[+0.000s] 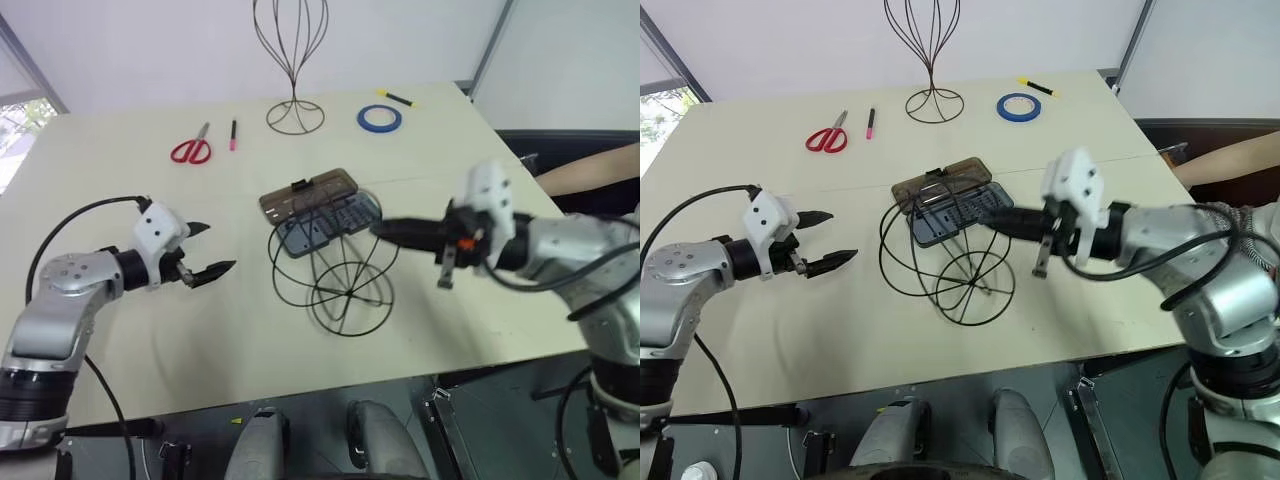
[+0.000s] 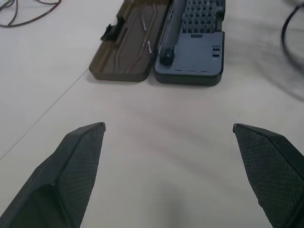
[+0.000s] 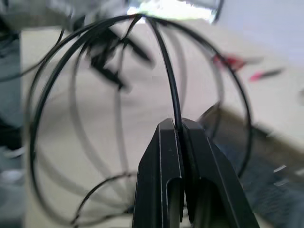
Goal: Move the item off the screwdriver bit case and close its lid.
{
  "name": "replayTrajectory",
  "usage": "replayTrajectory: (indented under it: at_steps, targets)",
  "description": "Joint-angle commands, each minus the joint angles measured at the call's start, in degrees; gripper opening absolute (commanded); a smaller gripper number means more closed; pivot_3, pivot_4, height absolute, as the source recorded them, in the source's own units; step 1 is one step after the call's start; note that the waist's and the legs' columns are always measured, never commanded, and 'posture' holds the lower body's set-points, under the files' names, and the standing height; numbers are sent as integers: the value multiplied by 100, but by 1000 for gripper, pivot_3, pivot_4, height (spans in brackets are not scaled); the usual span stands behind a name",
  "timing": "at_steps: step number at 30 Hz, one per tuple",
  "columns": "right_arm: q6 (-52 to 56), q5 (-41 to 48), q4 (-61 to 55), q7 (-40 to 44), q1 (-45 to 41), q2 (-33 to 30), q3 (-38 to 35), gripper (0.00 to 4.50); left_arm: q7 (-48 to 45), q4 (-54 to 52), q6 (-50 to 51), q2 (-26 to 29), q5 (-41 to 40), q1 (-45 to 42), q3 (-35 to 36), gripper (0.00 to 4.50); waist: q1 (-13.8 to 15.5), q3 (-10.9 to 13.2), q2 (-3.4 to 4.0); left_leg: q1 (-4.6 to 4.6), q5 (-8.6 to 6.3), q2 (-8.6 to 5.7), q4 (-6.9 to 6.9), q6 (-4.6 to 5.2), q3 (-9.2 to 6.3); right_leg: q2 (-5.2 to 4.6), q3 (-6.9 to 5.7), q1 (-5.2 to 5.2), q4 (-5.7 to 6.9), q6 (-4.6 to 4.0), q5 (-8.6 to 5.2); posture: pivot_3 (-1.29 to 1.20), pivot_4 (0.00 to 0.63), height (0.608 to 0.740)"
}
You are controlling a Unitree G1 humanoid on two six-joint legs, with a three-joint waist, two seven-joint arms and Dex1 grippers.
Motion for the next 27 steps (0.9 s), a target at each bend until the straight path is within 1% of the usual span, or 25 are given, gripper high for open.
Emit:
replayTrajectory:
  at_steps: [1, 3, 5, 8, 11, 15, 20, 27]
  targets:
    - [-187, 36, 478, -216, -572, -20, -491, 47, -8, 39, -203, -32, 82, -102, -31, 4500, 5, 1, 0, 0, 0, 0, 0, 0, 2, -1, 1, 0, 0, 0, 0, 0, 150, 740]
    - [-437, -219, 984, -389, -869, 20, -578, 47, 6, 61, -234, -74, 105, -130, -67, 4500, 6, 1, 0, -1, 0, 0, 0, 0, 1, -1, 1, 0, -1, -1, 0, 0, 150, 740]
    - [-878, -710, 1605, -684, -1159, 64, -546, 47, 16, 52, -254, -114, 125, -126, -79, 4500, 5, 1, 0, -2, 0, 0, 0, 0, 2, -2, 1, 0, -1, 6, 4, 0, 150, 740]
    - [-1538, -1390, 2387, -1109, -1370, 190, -427, 47, 26, 33, -290, -131, 149, -74, -59, 4500, 4, 1, 0, -1, 0, -1, 0, 0, 7, -3, 3, -1, -1, 5, 4, 0, 150, 740]
    - [-2227, -2128, 3295, -1871, -1585, 447, -376, 47, 43, 9, -316, -139, 168, -18, -38, 4500, 2, 1, 0, -2, 0, -1, -1, 0, 7, -3, 3, -2, -1, 8, 6, 0, 150, 740]
    - [-3037, -2833, 4403, -2894, -1824, 785, -459, 47, 79, -46, -308, -165, 185, 31, -20, 4500, -6, 4, 4, -4, 0, 0, -4, 0, 11, -3, 7, -8, 0, 9, 7, 0, 150, 740]
    - [-3697, -3109, 5560, -3896, -1866, 1205, -718, 47, 152, -46, -378, -195, 228, 65, -14, 4500, -15, 6, 8, -6, 1, 0, -7, 0, 13, -3, 10, -15, 9, 11, 9, 0, 150, 740]
    - [-4276, -3194, 6345, -4637, -1654, 1494, -972, 47, 218, -92, -426, -230, 252, 124, -31, 4500, -34, 14, 22, -4, 1, 0, -7, 0, 14, -3, 12, -16, 19, 11, 9, 0, 150, 740]
